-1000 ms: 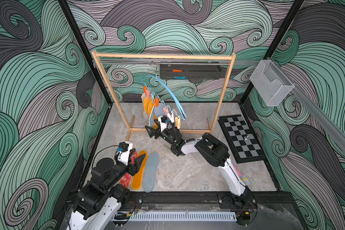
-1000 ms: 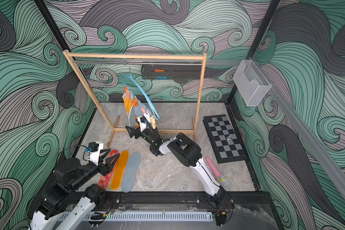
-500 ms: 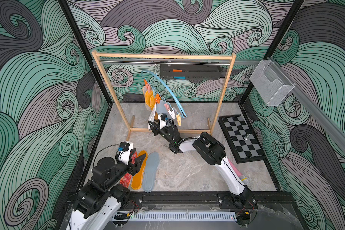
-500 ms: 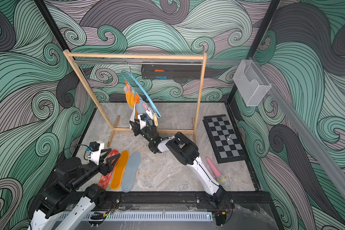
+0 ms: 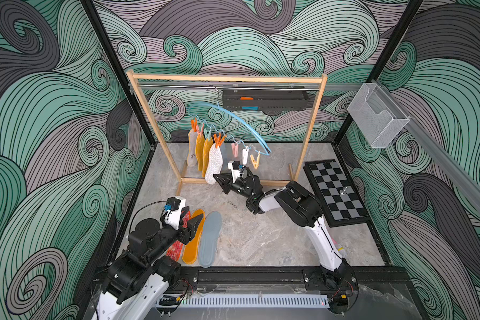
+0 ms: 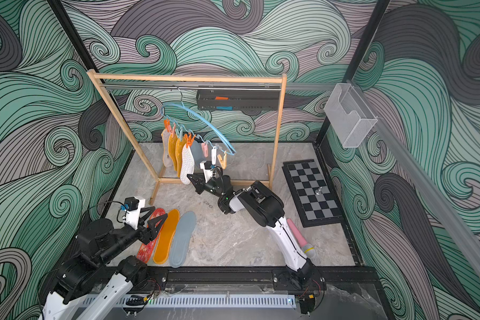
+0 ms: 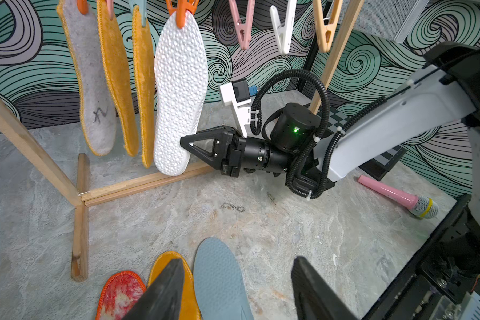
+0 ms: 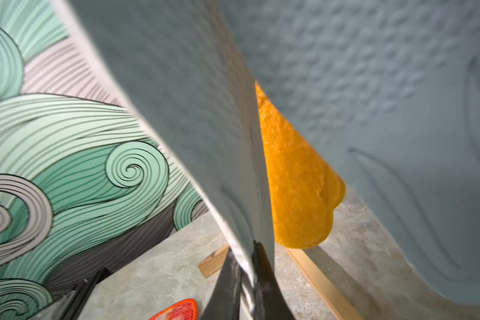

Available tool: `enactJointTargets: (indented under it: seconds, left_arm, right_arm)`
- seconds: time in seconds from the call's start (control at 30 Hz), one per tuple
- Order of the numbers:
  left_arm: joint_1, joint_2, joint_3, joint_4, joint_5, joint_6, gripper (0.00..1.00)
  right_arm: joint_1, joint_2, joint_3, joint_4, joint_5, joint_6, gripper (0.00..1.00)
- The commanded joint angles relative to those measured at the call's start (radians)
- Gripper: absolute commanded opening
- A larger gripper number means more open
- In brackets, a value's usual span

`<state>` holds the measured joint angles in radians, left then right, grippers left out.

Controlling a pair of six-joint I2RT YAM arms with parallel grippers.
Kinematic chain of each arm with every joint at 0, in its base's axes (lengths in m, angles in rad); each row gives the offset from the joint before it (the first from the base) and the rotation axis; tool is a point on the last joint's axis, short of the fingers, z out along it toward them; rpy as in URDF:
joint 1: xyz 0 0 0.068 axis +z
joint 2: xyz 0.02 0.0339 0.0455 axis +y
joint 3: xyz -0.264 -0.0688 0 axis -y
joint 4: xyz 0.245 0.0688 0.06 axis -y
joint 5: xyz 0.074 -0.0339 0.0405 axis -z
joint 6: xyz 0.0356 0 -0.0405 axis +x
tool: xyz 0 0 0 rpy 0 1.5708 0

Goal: Take the shoe insoles off the hanger
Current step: Remove the insole from the hanger.

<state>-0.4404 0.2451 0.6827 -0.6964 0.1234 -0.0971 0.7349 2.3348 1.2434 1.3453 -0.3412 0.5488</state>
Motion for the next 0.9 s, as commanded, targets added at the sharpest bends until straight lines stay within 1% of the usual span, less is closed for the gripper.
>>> enactJointTargets:
  seconds: [0.0, 0.17, 0.3, 0.5, 0.7, 0.87]
  left_arm:
    - [-0.004, 0.006, 0.0, 0.001, 0.0, 0.009, 0.63]
    - [-0.005, 0.006, -0.001, 0.001, 0.001, 0.008, 0.63]
    - [-0.004, 0.006, -0.002, 0.001, 0.001, 0.008, 0.63]
    - [-0.005, 0.01, -0.001, 0.0, 0.001, 0.008, 0.63]
    - [-0.004, 0.014, -0.001, 0.0, -0.001, 0.008, 0.63]
    - [-0.005, 0.019, -0.001, 0.001, -0.001, 0.008, 0.63]
  right_arm:
    - [-0.024, -0.058, -0.009, 0.072, -0.186, 0.115, 0.09]
    - [-0.056, -0.057, 0.002, 0.072, -0.334, 0.215, 0.08]
    - [-0.081, -0.049, 0.005, 0.073, -0.411, 0.278, 0.08]
    - [-0.099, -0.071, -0.016, 0.072, -0.493, 0.29, 0.08]
    - [-0.137, -0.054, 0.013, 0.072, -0.596, 0.37, 0.09]
    - [-0.162, -0.045, -0.001, 0.074, -0.63, 0.38, 0.1]
